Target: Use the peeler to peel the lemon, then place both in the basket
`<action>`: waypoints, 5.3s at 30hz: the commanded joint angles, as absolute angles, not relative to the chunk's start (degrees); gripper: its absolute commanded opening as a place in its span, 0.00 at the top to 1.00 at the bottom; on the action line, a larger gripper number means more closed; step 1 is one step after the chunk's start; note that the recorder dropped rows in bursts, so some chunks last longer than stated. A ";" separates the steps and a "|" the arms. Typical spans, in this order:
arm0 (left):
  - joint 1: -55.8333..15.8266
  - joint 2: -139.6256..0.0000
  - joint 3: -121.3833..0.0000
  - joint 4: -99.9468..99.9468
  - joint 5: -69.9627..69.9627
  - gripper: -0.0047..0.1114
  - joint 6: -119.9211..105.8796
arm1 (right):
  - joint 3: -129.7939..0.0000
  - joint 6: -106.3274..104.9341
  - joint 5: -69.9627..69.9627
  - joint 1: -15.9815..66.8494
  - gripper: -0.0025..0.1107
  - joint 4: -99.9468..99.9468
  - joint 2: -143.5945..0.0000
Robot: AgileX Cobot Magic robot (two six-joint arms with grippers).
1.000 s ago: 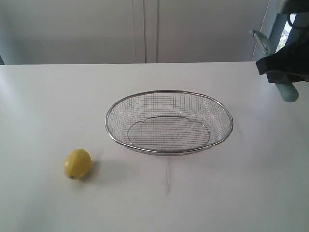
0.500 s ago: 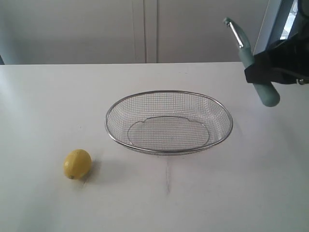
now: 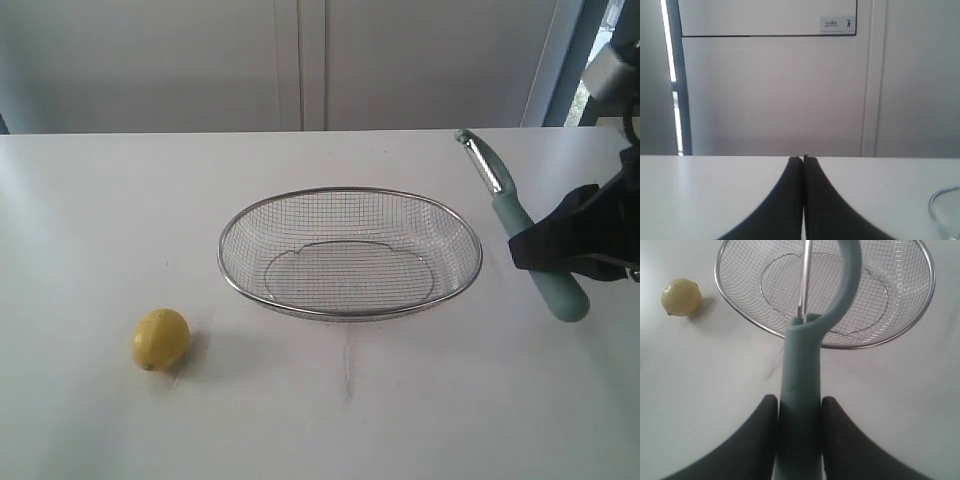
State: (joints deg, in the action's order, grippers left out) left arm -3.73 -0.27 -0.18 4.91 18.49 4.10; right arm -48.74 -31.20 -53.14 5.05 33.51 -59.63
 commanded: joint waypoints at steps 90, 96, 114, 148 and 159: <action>-19.23 -73.50 -52.58 9.95 -33.95 0.96 -8.78 | -48.46 -29.69 -43.20 5.08 0.98 36.31 -57.30; -18.96 -74.12 -52.58 8.86 -31.94 0.91 -2.23 | -48.46 -29.46 -43.33 5.08 0.98 36.45 -57.30; -18.96 -74.37 -52.58 6.91 -30.51 0.11 -0.82 | -48.46 -29.49 -43.41 5.08 0.98 36.24 -57.30; -21.93 -92.87 -52.58 16.27 -23.29 0.11 -4.11 | -48.46 -29.49 -43.68 5.08 0.98 36.24 -57.30; -21.93 -98.34 -52.68 18.94 -20.40 0.11 -4.11 | -48.46 -29.49 -43.68 5.08 0.98 36.24 -57.30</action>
State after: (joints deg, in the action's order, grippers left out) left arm -21.48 -97.55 -52.96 17.15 -20.08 -3.94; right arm -48.64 -29.59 -44.00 5.05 35.82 -57.71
